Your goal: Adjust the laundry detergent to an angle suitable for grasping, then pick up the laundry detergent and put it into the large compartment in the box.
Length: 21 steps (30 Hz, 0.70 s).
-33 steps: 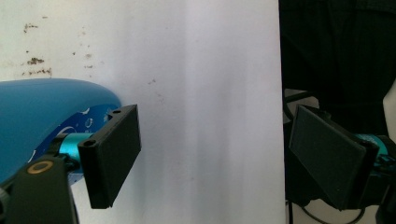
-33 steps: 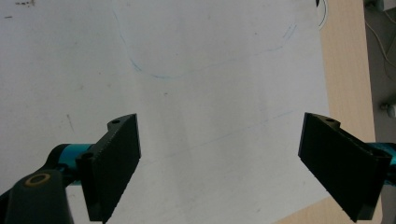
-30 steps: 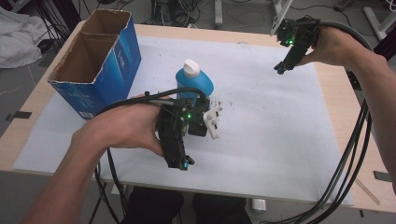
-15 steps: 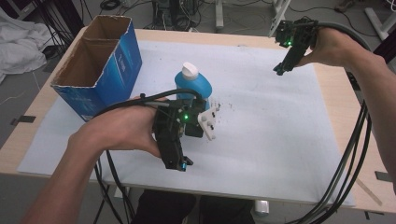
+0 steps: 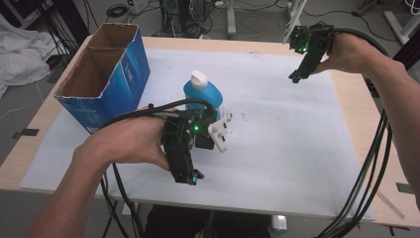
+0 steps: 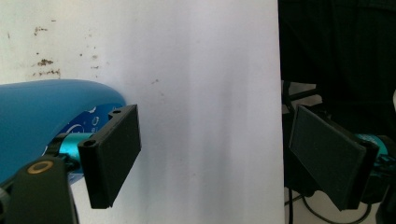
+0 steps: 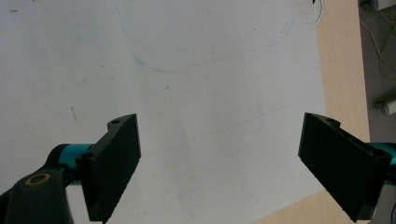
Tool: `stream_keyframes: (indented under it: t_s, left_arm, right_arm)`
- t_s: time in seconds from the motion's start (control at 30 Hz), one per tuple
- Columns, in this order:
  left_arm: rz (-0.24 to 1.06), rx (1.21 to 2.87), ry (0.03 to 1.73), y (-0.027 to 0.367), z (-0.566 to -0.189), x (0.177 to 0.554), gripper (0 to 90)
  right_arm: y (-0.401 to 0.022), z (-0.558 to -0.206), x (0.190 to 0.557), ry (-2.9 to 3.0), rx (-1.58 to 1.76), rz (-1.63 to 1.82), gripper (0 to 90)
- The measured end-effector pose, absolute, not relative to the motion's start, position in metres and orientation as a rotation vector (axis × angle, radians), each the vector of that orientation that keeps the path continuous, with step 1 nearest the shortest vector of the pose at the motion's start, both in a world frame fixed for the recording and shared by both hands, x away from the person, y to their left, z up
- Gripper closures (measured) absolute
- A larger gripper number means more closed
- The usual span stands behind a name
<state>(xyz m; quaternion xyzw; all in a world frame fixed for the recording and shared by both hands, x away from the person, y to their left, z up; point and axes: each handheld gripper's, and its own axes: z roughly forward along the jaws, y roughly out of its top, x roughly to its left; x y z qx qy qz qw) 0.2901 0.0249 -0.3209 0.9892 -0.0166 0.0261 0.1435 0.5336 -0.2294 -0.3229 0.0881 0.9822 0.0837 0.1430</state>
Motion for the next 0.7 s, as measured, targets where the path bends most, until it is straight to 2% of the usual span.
stream_keyframes:
  t_s: [0.7]
  left_arm:
    - [0.057, 2.855, -0.023, 0.041, -0.315, 0.293, 16.7]
  right_arm:
    - [-0.232, -0.324, 0.534, 2.829, 0.259, 0.237, 12.1]
